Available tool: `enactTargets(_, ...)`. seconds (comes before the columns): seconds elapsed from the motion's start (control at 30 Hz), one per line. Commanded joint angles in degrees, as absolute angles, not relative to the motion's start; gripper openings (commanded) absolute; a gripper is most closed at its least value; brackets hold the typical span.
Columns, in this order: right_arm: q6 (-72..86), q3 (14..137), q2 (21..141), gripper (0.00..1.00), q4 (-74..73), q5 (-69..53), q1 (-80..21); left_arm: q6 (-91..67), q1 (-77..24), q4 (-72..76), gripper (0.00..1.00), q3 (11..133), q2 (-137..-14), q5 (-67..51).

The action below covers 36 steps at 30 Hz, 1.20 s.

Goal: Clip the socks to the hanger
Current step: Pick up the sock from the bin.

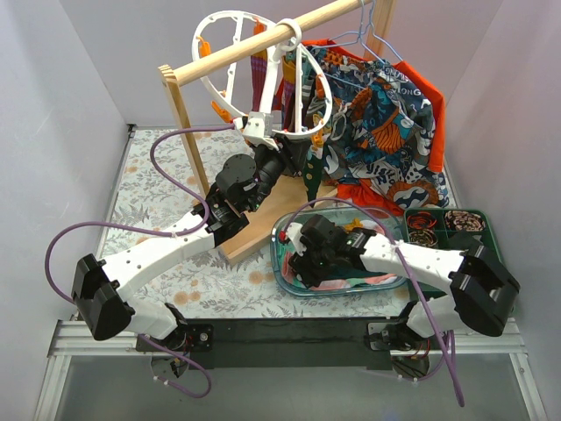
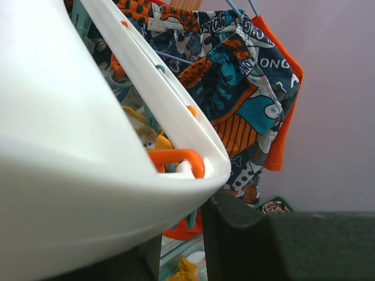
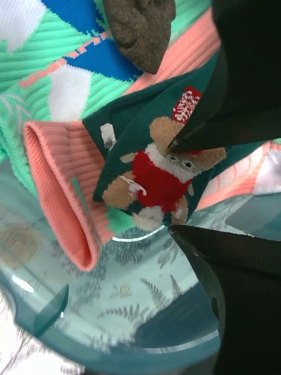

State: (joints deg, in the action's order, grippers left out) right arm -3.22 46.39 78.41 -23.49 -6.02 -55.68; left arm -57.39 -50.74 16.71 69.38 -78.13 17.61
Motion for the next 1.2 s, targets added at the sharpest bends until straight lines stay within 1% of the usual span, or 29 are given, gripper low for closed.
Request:
enactTargets(0.0, -2.0, 48.4, 80.2, 0.55, -22.1, 2.5, -57.8, -57.1, -50.7, 10.9, 0.0, 70.1, -78.7, 16.3)
enactTargets(0.13, -1.1, 48.4, 79.8, 0.38, -21.9, 6.7, -57.8, -57.1, -50.8, 10.8, 0.0, 70.1, -78.7, 16.2)
enactTargets(0.17, -1.1, 48.5, 79.2, 0.29, -21.9, 7.3, -57.8, -57.1, -50.7, 10.8, 0.0, 70.1, -78.7, 16.3)
enactTargets(0.2, -1.1, 48.8, 78.7, 0.22, -21.9, 7.7, -57.8, -57.1, -50.8, 10.8, 0.0, 70.0, -78.6, 16.3)
enactTargets(0.23, -0.7, 48.9, 78.1, 0.1, -22.0, 8.4, -57.8, -57.1, -50.8, 10.9, 0.0, 70.1, -78.5, 16.3)
enactTargets(0.3, -0.4, 49.3, 75.9, 0.04, -22.1, 8.5, -57.8, -57.1, -50.8, 10.8, 0.0, 70.2, -78.4, 16.0)
enactTargets(0.43, 1.1, 52.5, 72.9, 0.05, -24.2, 6.3, -57.5, -57.3, -50.8, 10.6, 0.0, 70.1, -77.7, 15.6)
enactTargets(0.6, 4.4, 54.7, 69.2, 0.05, -26.1, 0.5, -52.4, -57.4, -50.8, 10.7, 0.0, 70.1, -77.2, 15.2)
enactTargets(0.63, 5.0, 54.8, 68.6, 0.07, -26.1, -1.5, -51.2, -57.3, -50.8, 10.7, 0.0, 70.2, -77.0, 15.1)
enactTargets(0.67, 5.4, 54.9, 68.0, 0.14, -26.1, -5.1, -48.5, -57.2, -50.8, 10.6, 0.0, 70.1, -76.9, 15.0)
enactTargets(0.73, 5.8, 54.6, 67.9, 0.15, -26.1, -9.7, -46.4, -57.2, -50.7, 10.6, 0.0, 70.0, -76.8, 14.9)
enactTargets(0.77, 5.7, 54.1, 67.8, 0.15, -26.2, -9.9, -45.6, -57.3, -50.8, 10.6, 0.0, 69.8, -76.8, 14.8)
enactTargets(0.8, 6.3, 53.4, 67.7, 0.14, -26.1, -9.9, -45.4, -57.4, -50.8, 10.6, 0.0, 69.7, -76.7, 14.8)
enactTargets(0.83, 7.1, 53.3, 67.4, 0.08, -25.9, -9.9, -44.9, -57.5, -50.8, 10.6, 0.0, 69.4, -76.6, 14.7)
enactTargets(0.9, 8.4, 53.3, 65.8, 0.01, -24.4, -10.2, -43.2, -57.6, -50.7, 10.6, 0.0, 69.2, -76.4, 14.5)
enactTargets(1.17, 19.8, 59.9, 60.6, 0.01, -18.6, -12.6, -33.2, -57.6, -50.7, 12.8, 0.0, 67.9, -75.0, 14.0)
